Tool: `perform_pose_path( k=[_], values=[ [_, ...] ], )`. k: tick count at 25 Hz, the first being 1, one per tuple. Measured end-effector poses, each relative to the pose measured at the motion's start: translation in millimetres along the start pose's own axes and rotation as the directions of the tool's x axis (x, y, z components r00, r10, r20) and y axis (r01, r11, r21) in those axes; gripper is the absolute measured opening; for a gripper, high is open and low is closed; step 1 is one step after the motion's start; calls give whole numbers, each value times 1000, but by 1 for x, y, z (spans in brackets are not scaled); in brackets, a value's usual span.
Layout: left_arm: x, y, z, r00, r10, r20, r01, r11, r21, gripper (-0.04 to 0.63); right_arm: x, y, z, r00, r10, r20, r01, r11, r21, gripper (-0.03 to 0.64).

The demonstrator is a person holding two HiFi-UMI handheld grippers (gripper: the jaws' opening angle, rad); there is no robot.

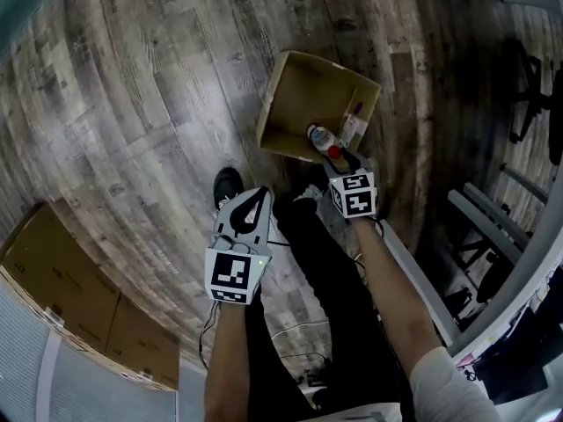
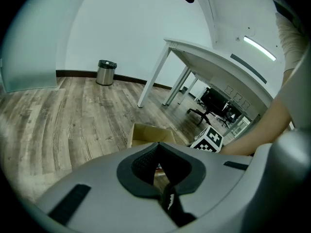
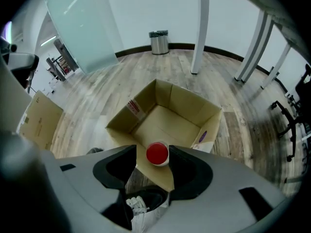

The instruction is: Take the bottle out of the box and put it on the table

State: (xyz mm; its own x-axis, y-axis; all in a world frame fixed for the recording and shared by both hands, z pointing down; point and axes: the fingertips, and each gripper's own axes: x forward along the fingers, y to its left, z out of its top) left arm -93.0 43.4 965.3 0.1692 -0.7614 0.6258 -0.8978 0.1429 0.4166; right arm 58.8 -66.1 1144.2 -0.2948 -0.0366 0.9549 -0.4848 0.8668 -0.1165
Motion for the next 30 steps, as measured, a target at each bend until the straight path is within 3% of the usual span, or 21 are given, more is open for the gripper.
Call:
perform_pose_path(
  k=[7, 14, 22, 30],
  values=[
    [10, 15, -4, 1000, 10, 19, -10, 1000, -4, 14, 25, -10, -5, 997, -71, -12, 70, 996, -46, 196],
    [-6, 26, 4, 1000, 8, 1, -8, 998, 67, 14, 20, -4, 4, 997, -70, -11, 69, 995, -79, 183],
    [-33, 17, 27, 1000, -18, -20, 20, 993, 115, 14, -20, 2, 18, 998, -62, 7, 62, 995, -75, 183],
    [-64, -7, 69, 995, -85, -61, 97, 964, 247, 14, -88, 5, 37, 999, -41, 14, 42, 996, -80, 183]
  ],
)
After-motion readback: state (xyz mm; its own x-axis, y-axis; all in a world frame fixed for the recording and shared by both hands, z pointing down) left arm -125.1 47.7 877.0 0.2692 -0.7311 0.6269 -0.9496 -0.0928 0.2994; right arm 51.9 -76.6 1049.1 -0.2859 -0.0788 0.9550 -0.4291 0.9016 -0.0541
